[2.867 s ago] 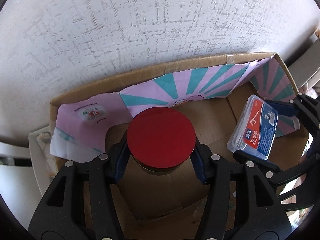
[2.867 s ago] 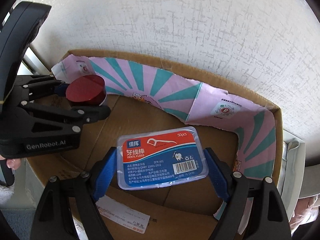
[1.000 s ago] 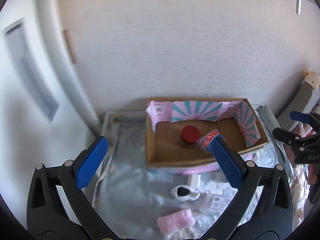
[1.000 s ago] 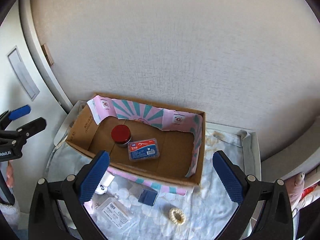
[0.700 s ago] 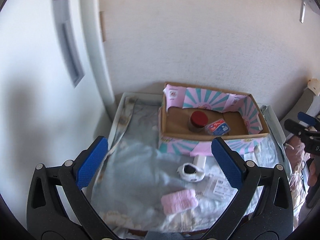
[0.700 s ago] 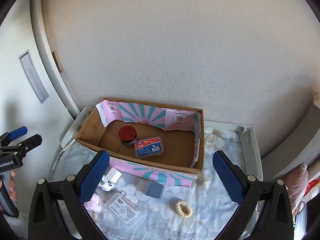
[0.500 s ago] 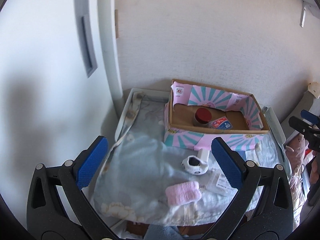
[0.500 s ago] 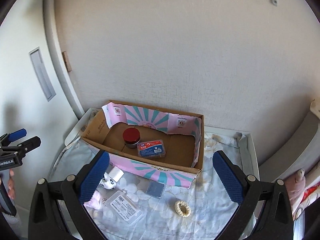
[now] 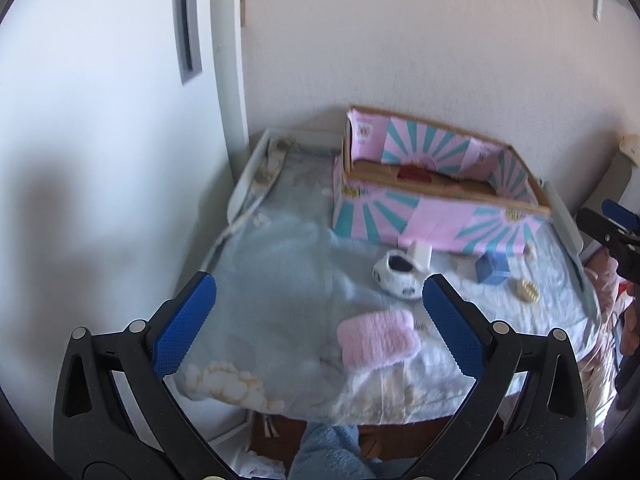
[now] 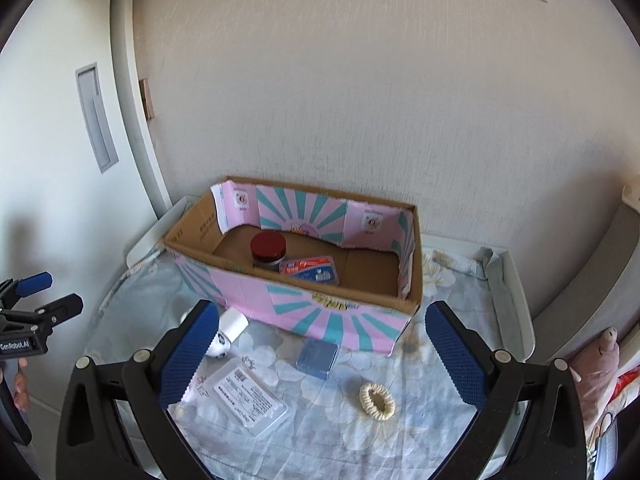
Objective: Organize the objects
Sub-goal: 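Grasp the pink fuzzy pouch with the left tool while the right tool grasps the clear case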
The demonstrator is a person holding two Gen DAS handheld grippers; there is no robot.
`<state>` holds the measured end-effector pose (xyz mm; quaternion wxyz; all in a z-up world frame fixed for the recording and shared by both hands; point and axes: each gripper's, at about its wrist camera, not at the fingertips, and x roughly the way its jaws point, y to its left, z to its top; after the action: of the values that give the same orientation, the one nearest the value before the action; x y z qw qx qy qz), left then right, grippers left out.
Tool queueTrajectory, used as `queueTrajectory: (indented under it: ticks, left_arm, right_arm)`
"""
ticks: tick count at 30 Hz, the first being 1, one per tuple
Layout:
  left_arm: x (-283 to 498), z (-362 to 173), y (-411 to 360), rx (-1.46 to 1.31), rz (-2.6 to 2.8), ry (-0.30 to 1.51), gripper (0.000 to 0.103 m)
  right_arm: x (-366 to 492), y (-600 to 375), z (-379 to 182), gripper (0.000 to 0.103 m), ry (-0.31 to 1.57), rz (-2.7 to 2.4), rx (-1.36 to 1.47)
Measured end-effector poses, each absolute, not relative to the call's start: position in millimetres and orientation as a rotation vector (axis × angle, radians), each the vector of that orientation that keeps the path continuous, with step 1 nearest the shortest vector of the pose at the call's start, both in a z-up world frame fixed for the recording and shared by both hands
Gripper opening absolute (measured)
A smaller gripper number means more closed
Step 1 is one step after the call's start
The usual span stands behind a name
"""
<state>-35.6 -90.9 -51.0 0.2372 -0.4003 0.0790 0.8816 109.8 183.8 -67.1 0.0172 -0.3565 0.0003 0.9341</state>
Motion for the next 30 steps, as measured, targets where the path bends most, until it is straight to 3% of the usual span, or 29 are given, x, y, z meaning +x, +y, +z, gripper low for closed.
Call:
queueTrajectory:
  ticks: [13,24,30]
  left_arm:
    - [-20,-143,-70,-1.187,2.259,0.213,0.103]
    - [-27,-174,-40,-1.236,2.219,0.170,0.102]
    - [-28,-182,-30,-1.259,2.236,0.193,0.092]
  right_arm:
    - [119,157,-160,0.103,-0.038,2.993,-1.270]
    - [111,134,-204,0.103,-0.484,3.194,-1.399]
    - [97,126,-216,0.090,-0.550,3.270,-1.479]
